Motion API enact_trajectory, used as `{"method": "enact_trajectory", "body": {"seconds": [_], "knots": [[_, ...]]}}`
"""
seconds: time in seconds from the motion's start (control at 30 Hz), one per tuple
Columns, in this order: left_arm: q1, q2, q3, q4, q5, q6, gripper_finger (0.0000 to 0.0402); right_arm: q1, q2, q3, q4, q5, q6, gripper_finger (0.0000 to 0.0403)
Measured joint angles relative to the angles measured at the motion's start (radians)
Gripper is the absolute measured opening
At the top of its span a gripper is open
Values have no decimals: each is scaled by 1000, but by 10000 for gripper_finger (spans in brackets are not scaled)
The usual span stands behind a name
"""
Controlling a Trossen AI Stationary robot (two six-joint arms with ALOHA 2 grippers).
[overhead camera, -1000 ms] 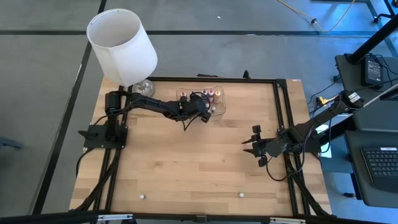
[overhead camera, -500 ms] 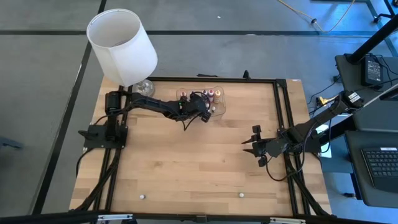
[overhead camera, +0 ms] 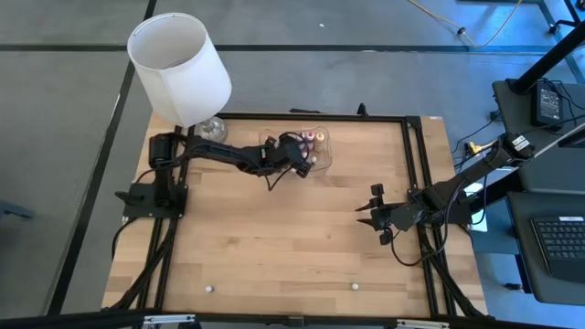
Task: Pick & Place food coloring
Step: Put the small blue food coloring bottle into the transparent bin
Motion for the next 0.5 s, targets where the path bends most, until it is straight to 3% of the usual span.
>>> {"method": "enact_trajectory", "body": {"seconds": [0.23, 0.5], "knots": [[-30, -112, 0, 0, 46, 121, 100, 0, 0, 0, -1, 0, 4, 147], [-191, -293, 0, -112, 520, 339, 100, 0, 0, 0, -2, -1, 33, 147]]}}
